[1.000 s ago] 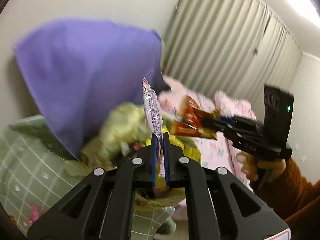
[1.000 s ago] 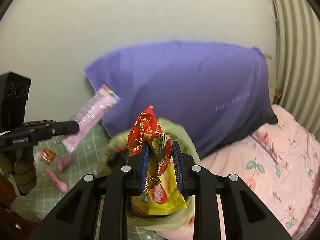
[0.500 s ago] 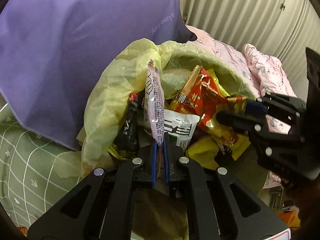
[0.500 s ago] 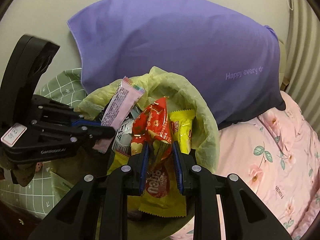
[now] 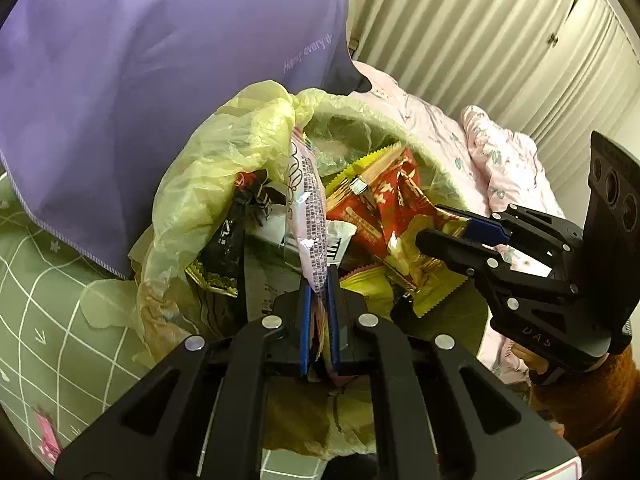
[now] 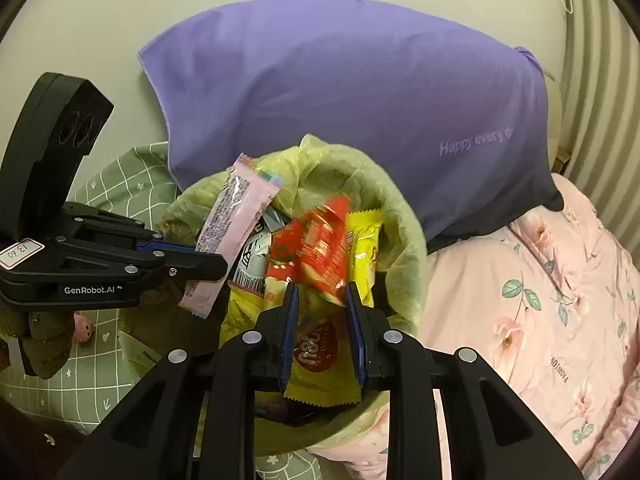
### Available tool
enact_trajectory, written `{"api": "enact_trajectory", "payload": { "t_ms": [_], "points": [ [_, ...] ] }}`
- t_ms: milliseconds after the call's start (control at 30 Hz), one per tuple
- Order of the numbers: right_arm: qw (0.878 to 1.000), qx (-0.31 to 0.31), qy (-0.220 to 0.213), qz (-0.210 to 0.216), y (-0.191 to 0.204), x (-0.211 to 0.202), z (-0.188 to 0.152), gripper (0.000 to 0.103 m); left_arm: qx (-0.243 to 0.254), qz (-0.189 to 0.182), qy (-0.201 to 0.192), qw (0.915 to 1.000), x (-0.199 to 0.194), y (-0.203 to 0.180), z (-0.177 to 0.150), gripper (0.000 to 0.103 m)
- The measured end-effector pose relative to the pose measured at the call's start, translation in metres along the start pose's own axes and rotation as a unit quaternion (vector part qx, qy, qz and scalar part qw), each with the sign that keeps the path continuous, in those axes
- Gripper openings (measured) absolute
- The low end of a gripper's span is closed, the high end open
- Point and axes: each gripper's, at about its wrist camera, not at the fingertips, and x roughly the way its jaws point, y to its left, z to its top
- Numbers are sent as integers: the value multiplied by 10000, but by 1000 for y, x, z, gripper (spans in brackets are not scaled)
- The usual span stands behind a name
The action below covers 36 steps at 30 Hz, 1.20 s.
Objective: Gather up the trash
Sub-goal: 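Open the left gripper into the yellow trash bag while the right gripper releases the red-and-gold bag, then move both tools back over the table toward the red pouch and pink candy stick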
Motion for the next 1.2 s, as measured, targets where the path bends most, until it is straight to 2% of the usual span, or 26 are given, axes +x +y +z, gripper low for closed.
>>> {"api": "enact_trajectory", "payload": {
  "t_ms": [200,333,467,533,567,600,633,667,700,767,800,967,1067,1200],
  "points": [
    [9998,19,-185,92,0,-16,5,23,-50,-250,-221,9994,-16,-7,-2,6],
    [9996,24,-181,195,2,-21,0,23,-24,-241,-298,9993,-30,-9,-6,6],
    [9997,76,-163,182,4,-21,-5,24,-2,-6,-225,9997,-28,-9,-8,20],
    [9997,107,-211,107,5,-24,-7,25,-77,9,-281,9996,-31,-8,-9,24],
    [9996,130,-238,88,6,-25,-8,34,-90,7,-308,9995,-33,-6,-11,28],
    [9995,164,-275,85,5,-27,-8,37,-81,17,-367,9993,-36,-6,-11,32],
    [9992,208,-319,93,3,-31,-8,37,-50,36,-427,9991,-39,-6,-12,40],
    [9991,229,-340,80,3,-33,-8,37,-2,69,-499,9987,-42,-8,-12,43],
    [9990,239,-367,49,3,-35,-8,37,47,96,-562,9984,-46,-9,-13,44],
    [9987,258,-442,-4,3,-41,-7,37,61,129,-644,9978,-52,-11,-13,53],
    [9985,272,-479,-8,3,-43,-5,37,29,158,-712,9973,-56,-10,-14,53],
    [9956,386,-845,144,11,-57,5,38,-120,532,-1222,9910,-88,2,-32,54],
    [9916,471,-1098,506,19,-64,13,46,-282,1054,-1667,9800,-117,16,-58,54],
    [9873,372,-1258,900,41,-64,23,46,-485,1682,-1950,9651,-147,39,-100,54]
  ]
}}
